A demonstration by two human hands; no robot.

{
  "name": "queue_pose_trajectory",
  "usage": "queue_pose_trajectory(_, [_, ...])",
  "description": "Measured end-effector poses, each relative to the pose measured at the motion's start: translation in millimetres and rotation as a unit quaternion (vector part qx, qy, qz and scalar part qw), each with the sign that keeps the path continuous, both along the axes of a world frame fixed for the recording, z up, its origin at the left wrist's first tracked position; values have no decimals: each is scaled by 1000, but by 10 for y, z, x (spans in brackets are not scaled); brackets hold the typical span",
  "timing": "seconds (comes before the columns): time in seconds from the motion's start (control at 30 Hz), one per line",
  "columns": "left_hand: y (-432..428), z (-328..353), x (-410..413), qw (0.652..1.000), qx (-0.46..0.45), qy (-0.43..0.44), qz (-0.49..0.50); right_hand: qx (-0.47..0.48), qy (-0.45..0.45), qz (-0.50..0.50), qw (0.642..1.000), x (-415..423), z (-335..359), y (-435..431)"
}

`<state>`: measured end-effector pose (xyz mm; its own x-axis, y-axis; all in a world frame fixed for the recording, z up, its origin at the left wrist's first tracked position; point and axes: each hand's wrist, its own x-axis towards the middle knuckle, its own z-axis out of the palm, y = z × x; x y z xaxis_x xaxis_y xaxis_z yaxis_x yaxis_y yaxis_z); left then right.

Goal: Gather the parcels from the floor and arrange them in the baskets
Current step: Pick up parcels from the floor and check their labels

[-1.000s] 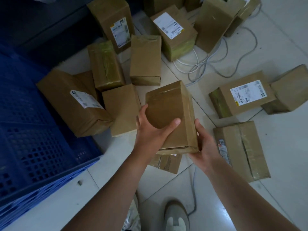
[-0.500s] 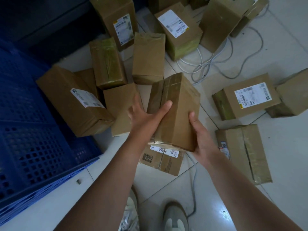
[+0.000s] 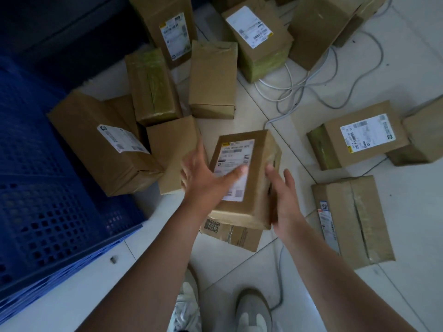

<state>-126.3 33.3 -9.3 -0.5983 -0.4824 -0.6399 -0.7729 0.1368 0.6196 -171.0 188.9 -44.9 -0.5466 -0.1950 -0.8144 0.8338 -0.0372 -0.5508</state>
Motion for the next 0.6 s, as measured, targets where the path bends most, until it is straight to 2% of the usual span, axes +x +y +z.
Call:
queue_pose_trajectory(0.03, [2, -12, -14, 998, 42, -35, 14, 0, -15, 10, 1000, 29, -32, 9])
queue_pose_trajectory(0.1, [62, -57, -12, 994, 99, -10, 43, 22, -7, 52, 998, 86, -77, 5])
queue_pose_trajectory(0.17, [145, -86, 15, 997, 65, 16, 38, 43, 14, 60, 997, 134, -110, 2])
queue_pose_trajectory(0.27, [236, -136, 118, 1000, -6, 27, -1, 25, 37, 49, 998, 222, -108, 6])
queue_pose_trajectory(0.4, [261, -228, 245, 997, 30, 61, 33, 61, 51, 34, 996, 353, -157, 80])
queue_pose_trajectory(0.53, [234, -394, 328, 996, 50, 48, 62, 119, 80, 26, 989, 435, -251, 179])
queue_pose_trajectory(0.6, [264, -430, 352, 996, 18, 32, 79, 162, 82, 52, 982, 473, -316, 204])
